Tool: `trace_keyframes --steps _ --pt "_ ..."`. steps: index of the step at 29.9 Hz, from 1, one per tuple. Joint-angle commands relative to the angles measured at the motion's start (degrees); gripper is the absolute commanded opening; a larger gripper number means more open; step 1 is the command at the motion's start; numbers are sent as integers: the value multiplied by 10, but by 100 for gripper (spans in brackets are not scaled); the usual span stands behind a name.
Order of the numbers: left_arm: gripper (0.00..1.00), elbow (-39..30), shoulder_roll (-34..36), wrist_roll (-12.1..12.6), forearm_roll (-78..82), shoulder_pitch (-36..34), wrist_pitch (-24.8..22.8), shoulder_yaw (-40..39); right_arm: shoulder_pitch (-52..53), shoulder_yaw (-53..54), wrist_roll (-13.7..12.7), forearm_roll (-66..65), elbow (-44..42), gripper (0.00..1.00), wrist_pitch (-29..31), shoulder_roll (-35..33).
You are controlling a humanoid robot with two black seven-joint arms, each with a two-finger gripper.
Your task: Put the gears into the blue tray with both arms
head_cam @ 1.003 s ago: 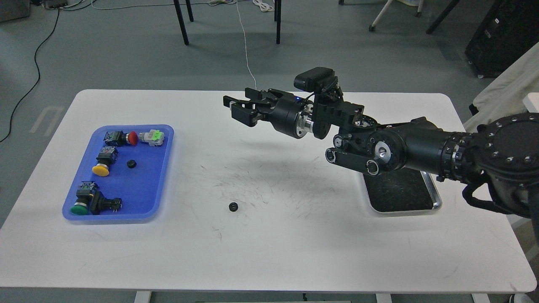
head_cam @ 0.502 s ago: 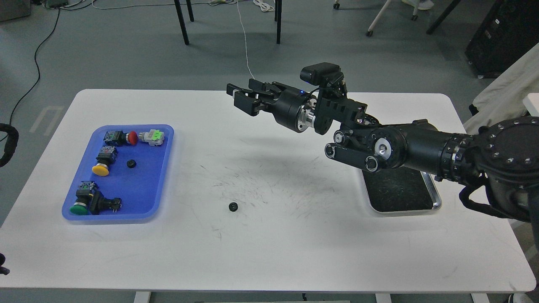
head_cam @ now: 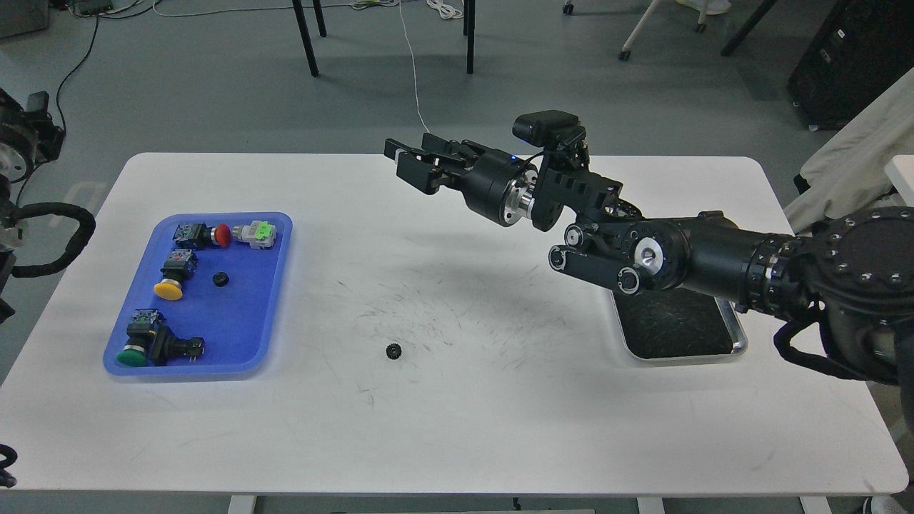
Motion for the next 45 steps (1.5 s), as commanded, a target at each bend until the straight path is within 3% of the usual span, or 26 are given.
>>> trace_keyframes --steps 1,5,14,23,28,31,37,42,45 --pt "96 -14 15 2 11 -28 -17 110 -5 7 1 0 1 69 1 0" --pt "96 -76 54 4 33 -64 -29 197 -5 13 2 0 2 69 0 0" --pt "96 -195 144 17 158 -163 -35 296 -16 38 2 -2 1 69 -1 0" --pt "96 -235 161 27 293 -211 -24 322 -23 59 4 -1 3 69 -7 0" --pt "96 -230 175 25 248 -196 25 283 -28 72 3 -1 6 69 -8 0" --pt "96 -252 190 21 132 -165 48 246 -28 72 2 -1 7 69 -8 0" --pt "96 -276 192 18 87 -138 213 208 -28 72 1 0 6 69 -8 0" --pt "96 -276 179 8 57 -105 237 185 -29 73 0 0 4 69 -8 0" --pt "96 -286 160 6 49 -76 280 155 -31 73 0 0 3 69 -8 0"
